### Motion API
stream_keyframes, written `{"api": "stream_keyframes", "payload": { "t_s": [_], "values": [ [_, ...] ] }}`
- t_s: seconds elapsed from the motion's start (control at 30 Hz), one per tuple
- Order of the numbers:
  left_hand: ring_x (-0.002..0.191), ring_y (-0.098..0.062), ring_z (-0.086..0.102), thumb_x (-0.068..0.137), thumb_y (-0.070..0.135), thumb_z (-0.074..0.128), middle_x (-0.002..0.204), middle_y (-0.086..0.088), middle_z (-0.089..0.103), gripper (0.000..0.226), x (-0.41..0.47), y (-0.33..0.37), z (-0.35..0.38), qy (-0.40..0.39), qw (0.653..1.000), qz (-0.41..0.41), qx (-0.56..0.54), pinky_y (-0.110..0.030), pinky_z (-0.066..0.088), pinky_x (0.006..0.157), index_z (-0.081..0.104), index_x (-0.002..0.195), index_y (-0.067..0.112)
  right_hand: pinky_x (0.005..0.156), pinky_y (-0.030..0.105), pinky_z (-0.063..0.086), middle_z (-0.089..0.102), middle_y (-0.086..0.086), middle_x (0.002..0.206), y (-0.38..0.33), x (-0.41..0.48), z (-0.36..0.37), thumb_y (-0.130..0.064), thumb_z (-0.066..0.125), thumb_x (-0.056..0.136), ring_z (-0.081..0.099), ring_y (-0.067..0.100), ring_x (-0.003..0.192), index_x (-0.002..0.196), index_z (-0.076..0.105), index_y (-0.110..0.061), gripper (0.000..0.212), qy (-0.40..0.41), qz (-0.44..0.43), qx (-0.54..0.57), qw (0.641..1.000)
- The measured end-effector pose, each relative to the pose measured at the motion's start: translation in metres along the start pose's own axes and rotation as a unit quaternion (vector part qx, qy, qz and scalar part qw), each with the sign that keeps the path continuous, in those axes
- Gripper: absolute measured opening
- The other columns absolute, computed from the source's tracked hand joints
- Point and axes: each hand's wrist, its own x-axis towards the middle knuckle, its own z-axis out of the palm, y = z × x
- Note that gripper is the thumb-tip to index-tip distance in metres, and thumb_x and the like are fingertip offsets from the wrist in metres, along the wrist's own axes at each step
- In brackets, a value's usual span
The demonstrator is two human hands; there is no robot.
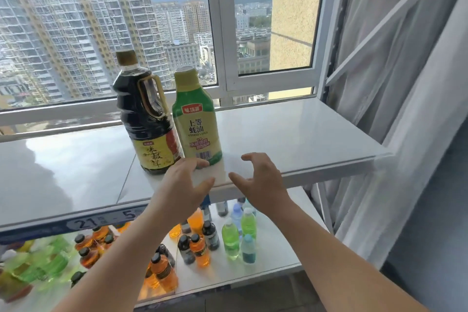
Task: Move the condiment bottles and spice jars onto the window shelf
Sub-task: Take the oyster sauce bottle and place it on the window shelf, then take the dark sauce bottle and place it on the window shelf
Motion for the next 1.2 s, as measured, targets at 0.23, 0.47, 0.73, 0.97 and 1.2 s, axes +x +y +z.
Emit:
{"api": "stream_keyframes", "payload": {
  "t_s": [0.23,0.47,0.73,0.97,1.2],
  "values": [
    [0.113,-0.012,0.055,0.096,0.038,0.066,0.122,0.010,0.057,0.036,-0.052,0.014,-0.004,-0.072,0.994,0.074,-0.028,-0.029,0.046,0.095,0.061,0.129,0.027,0.103,0.039,0.047,0.062,0.002,0.127,-0.010,-0.087,-0.035,-0.042,0.073,0.088,0.057,0.021,0.123,0.131,0.060,-0.015,0.052,0.046,0.039,-0.055,0.997],
    [0.118,-0.014,0.058,0.095,0.042,0.067,0.121,0.010,0.060,0.032,-0.132,0.034,0.004,-0.132,0.981,0.136,-0.050,-0.028,0.042,0.094,0.065,0.124,0.030,0.103,0.041,0.048,0.061,-0.003,0.135,-0.037,-0.213,-0.070,-0.056,0.059,0.093,0.059,0.020,0.121,0.137,0.056,-0.025,0.054,0.028,0.109,-0.215,0.970],
    [0.114,-0.004,0.058,0.095,0.048,0.063,0.122,0.019,0.061,0.034,-0.219,0.100,0.020,-0.225,0.939,0.255,-0.054,-0.023,0.044,0.095,0.062,0.127,0.036,0.093,0.039,0.052,0.058,-0.007,0.134,-0.050,-0.342,-0.144,-0.053,0.057,0.095,0.060,0.017,0.117,0.138,0.051,-0.027,0.050,0.043,0.236,-0.221,0.945],
    [0.114,-0.008,0.058,0.096,0.053,0.058,0.125,0.018,0.059,0.038,-0.302,0.194,0.030,-0.259,0.884,0.390,-0.024,-0.030,0.048,0.095,0.061,0.129,0.036,0.091,0.036,0.052,0.060,-0.009,0.128,-0.056,-0.471,-0.221,-0.056,0.057,0.094,0.060,0.016,0.113,0.134,0.053,-0.028,0.049,0.095,0.300,-0.278,0.908],
    [0.113,-0.011,0.062,0.094,0.058,0.055,0.128,0.015,0.059,0.043,-0.458,0.298,0.054,-0.275,0.823,0.498,-0.006,-0.038,0.051,0.098,0.059,0.131,0.035,0.094,0.039,0.052,0.061,-0.005,0.130,-0.062,-0.661,-0.307,-0.059,0.055,0.094,0.061,0.019,0.115,0.133,0.056,-0.025,0.051,0.121,0.385,-0.325,0.855]
  ]
}}
